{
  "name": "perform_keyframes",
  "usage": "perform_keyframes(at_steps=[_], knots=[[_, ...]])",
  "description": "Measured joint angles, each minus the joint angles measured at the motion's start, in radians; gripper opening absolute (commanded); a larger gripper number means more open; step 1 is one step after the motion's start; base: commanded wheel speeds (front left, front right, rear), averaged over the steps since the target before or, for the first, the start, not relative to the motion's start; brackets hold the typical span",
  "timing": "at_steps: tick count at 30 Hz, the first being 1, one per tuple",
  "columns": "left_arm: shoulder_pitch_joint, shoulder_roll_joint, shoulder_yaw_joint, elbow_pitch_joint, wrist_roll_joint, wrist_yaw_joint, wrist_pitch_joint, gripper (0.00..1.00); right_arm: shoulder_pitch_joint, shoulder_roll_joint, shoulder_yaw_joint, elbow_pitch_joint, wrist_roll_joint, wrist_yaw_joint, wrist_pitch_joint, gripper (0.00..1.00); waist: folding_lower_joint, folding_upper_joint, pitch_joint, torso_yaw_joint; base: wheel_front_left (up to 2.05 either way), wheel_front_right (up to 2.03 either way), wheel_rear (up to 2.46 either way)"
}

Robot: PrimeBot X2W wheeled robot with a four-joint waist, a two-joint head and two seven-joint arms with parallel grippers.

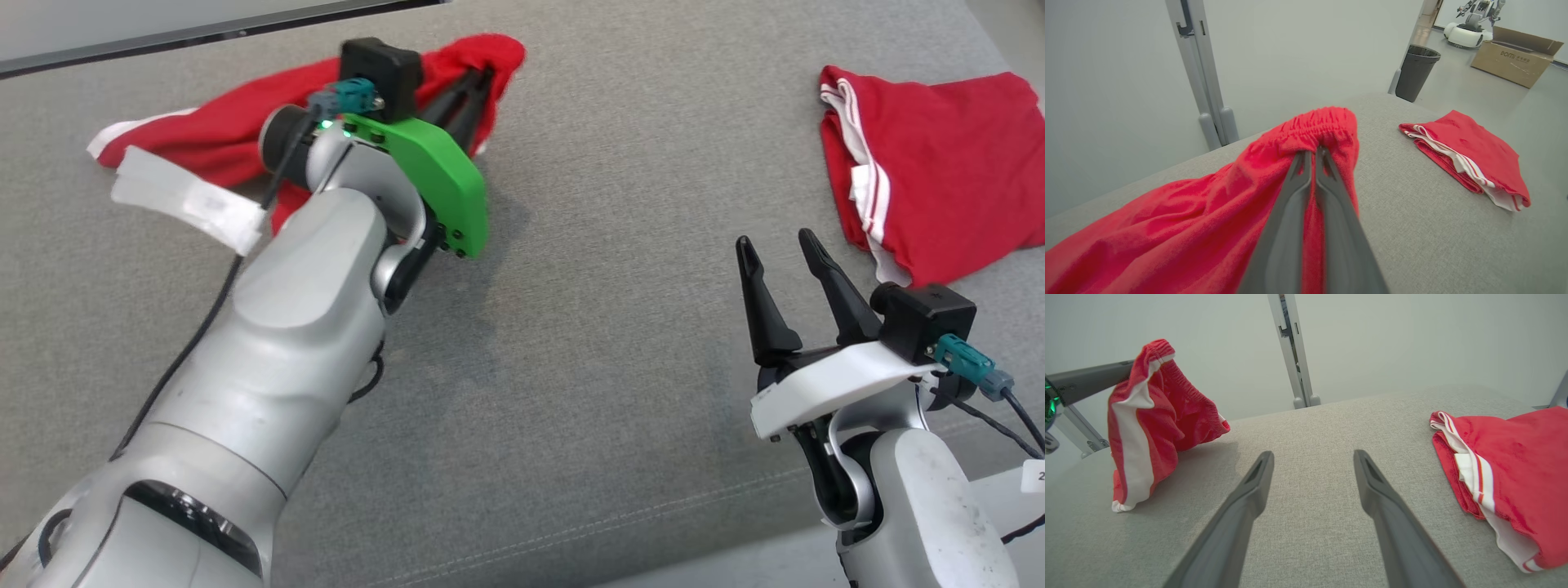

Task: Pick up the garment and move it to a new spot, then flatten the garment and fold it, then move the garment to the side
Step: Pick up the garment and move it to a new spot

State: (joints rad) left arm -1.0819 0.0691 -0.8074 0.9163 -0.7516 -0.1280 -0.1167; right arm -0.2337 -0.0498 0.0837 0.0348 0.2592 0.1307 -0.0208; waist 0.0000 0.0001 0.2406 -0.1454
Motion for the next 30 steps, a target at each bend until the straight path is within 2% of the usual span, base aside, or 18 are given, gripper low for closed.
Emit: perform_keyframes(at_steps=[9,15,22,23,24,25,30], knots=[[0.039,-0.015,-0.176,-0.147,-0.100,-0.001,0.110,0.00,0.001,0.000,0.010,0.016,0.031,0.000,-0.027,1.00,0.0000,0.0000,0.000,-0.104,0.00,0.00,0.00],[0.066,-0.018,-0.245,-0.124,-0.142,-0.001,0.114,0.00,-0.004,0.000,0.030,0.032,0.048,0.000,-0.048,1.00,0.0000,0.0000,0.023,-0.175,0.00,0.00,0.00],[0.102,-0.020,-0.305,-0.035,-0.180,0.008,0.085,0.00,-0.032,0.000,0.058,0.066,0.066,0.000,-0.069,1.00,0.0000,0.0000,0.058,-0.236,0.00,0.00,0.00],[0.107,-0.020,-0.317,-0.024,-0.180,0.014,0.078,0.10,-0.036,-0.001,0.060,0.071,0.067,0.000,-0.071,1.00,0.0000,0.0000,0.062,-0.242,0.00,0.00,0.00],[0.112,-0.020,-0.325,-0.016,-0.183,0.016,0.075,0.44,-0.039,0.000,0.060,0.075,0.067,0.000,-0.074,1.00,0.0000,0.0000,0.066,-0.247,0.00,0.00,0.00],[0.117,-0.020,-0.331,-0.010,-0.189,0.022,0.071,1.00,-0.041,0.000,0.061,0.080,0.068,0.000,-0.077,1.00,0.0000,0.0000,0.069,-0.249,0.00,0.00,0.00],[0.134,-0.020,-0.368,-0.009,-0.207,0.032,0.037,1.00,-0.043,0.000,0.056,0.100,0.065,0.000,-0.078,1.00,0.0000,0.0000,0.068,-0.237,0.00,0.00,0.00]])
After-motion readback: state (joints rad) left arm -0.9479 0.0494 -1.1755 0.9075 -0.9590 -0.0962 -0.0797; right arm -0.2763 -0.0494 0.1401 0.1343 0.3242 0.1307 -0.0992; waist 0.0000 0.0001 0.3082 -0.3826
